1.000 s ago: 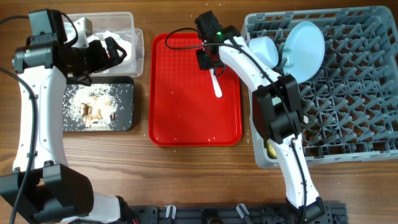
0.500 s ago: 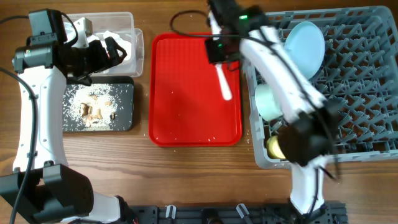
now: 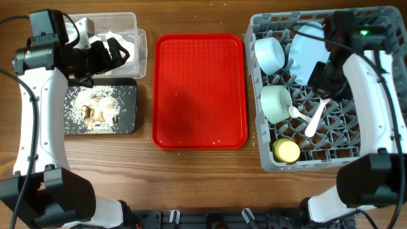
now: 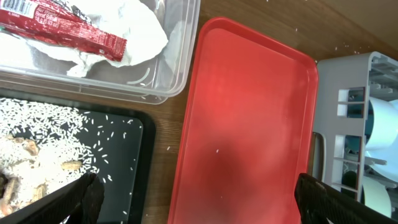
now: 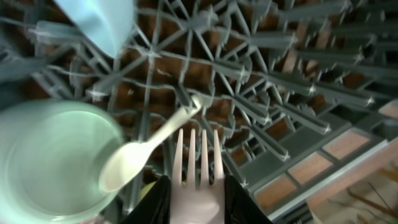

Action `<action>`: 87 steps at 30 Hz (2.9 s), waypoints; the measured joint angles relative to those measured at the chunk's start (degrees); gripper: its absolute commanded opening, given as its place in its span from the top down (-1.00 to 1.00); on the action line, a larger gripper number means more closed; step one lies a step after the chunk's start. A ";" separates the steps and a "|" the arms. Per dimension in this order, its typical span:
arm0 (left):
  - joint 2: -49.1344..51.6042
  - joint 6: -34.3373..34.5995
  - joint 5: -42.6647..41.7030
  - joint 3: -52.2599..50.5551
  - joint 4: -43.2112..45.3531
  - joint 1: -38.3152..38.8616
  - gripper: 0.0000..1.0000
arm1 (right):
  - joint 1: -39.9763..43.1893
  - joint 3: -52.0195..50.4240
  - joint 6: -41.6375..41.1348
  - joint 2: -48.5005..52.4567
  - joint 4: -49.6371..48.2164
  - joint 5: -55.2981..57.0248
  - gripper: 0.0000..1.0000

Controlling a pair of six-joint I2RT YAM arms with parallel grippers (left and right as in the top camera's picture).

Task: Sort waste into correct bins and load items into the dishwasher rack

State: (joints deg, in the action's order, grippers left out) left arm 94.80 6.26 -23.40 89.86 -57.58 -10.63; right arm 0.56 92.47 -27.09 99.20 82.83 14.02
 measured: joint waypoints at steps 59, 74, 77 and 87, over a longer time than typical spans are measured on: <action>0.00 0.00 0.00 0.00 -0.07 0.00 -1.00 | -0.90 -92.08 16.98 -98.09 -83.08 -21.05 -0.99; 0.00 -0.02 0.00 0.00 -3.17 0.00 -1.00 | -0.90 -92.08 16.96 -98.09 -83.08 -21.05 -1.00; -0.13 -0.02 0.00 -0.02 -2.49 0.00 -1.00 | -0.90 -92.08 16.98 -98.09 -83.08 -21.05 -0.99; -45.18 3.50 6.67 -49.81 52.04 6.01 -1.00 | -0.90 -92.11 16.98 -98.53 -83.08 -21.05 -0.99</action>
State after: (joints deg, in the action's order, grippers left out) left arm 49.63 9.76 -16.73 40.05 -5.54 -4.62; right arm -0.34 0.36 -10.11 0.67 -0.25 -7.03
